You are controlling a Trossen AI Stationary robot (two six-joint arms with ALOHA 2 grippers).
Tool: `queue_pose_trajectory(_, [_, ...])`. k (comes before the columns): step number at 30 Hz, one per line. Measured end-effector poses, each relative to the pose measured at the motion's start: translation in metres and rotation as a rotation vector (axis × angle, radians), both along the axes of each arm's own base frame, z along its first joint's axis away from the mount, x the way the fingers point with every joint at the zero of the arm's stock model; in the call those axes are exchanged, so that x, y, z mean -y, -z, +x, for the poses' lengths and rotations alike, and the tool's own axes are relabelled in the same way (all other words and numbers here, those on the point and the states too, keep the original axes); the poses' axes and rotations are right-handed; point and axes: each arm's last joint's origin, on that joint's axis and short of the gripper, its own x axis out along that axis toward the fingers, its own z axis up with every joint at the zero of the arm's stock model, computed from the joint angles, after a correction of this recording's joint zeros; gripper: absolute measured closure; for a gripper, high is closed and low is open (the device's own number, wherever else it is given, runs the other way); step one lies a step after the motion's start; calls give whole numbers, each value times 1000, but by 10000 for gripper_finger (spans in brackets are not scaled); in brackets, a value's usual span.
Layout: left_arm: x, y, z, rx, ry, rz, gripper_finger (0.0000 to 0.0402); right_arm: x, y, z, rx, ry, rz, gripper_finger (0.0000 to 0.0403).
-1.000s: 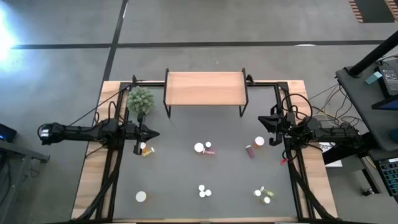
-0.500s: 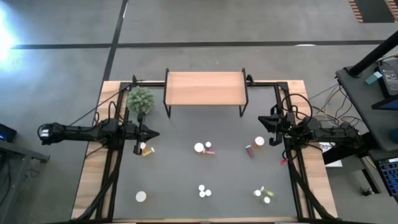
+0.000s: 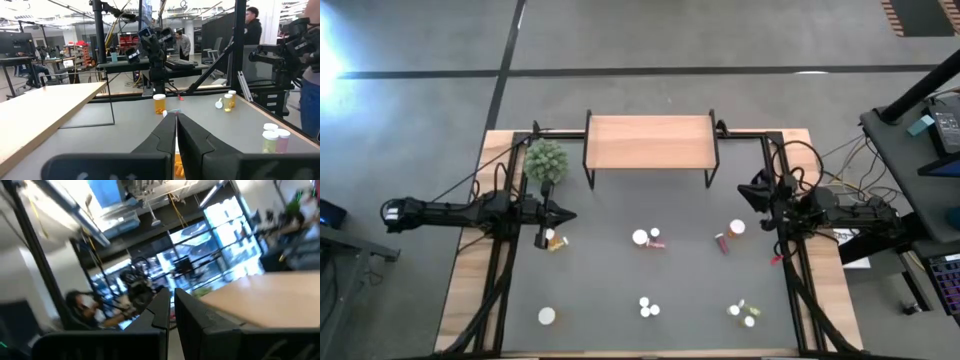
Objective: Pick and place medicine bottles onto shelf by color
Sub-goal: Put the large orange pill bottle on the shelf
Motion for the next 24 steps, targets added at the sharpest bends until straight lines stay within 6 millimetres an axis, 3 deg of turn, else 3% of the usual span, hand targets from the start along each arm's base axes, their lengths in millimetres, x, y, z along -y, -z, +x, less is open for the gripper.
queue_pose_trajectory(6, [0, 0, 0, 0, 0, 0, 402, 0, 0, 0, 50, -83, 233, 385])
queue_pose_trajectory(15, [0, 0, 0, 0, 0, 0, 402, 0, -1, 0, 59, -93, 232, 385])
queue_pose_trajectory(24, [0, 0, 0, 0, 0, 0, 402, 0, -15, -7, 224, -118, 237, 385])
